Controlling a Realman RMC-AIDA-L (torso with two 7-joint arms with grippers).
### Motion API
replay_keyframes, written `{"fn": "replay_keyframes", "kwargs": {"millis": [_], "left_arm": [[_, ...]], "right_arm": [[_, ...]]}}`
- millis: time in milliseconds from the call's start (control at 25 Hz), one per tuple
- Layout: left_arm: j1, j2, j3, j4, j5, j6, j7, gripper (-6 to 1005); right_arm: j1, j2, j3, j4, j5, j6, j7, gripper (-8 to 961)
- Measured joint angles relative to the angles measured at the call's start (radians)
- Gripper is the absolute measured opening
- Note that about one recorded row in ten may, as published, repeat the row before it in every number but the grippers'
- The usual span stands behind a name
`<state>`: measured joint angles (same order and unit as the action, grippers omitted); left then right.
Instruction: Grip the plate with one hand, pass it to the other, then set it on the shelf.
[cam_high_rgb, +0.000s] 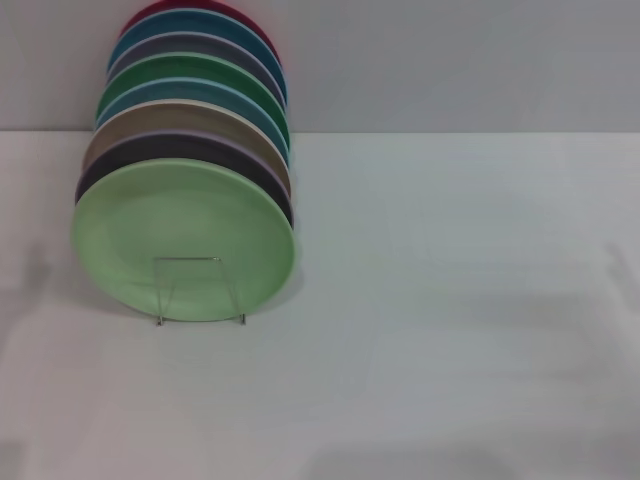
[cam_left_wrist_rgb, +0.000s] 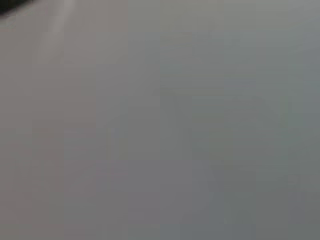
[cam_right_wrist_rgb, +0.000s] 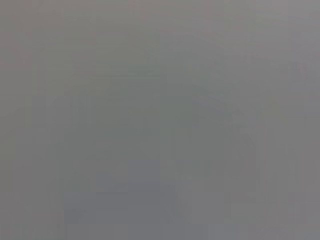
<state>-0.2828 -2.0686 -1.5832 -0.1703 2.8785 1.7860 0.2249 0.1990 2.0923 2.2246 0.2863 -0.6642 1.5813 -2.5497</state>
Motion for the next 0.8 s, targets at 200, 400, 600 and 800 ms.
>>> {"fn": "replay_keyframes", "kwargs": {"millis": [200, 400, 600, 800], "left_arm": [[-0.002, 0.006, -0.136, 0.034, -0.001, -0.230, -0.300, 613], [0.001, 0.000, -0.144, 0.039, 0.000, -0.287, -0.295, 720], [0.000, -0.004, -0.148, 0.047, 0.001, -0.316, -0.290, 800], [0.005, -0.009, -0.146, 0.051, 0.001, -0.306, -0.288, 810]], "right_arm": [[0.028, 0.000, 0.000, -0.068, 0.052, -0.039, -0.123, 575], [0.046, 0.000, 0.003, -0.082, 0.053, -0.066, -0.128, 800], [0.052, 0.000, 0.002, -0.088, 0.054, -0.067, -0.144, 840], [0.048, 0.000, -0.003, -0.090, 0.054, -0.063, -0.155, 840]]}}
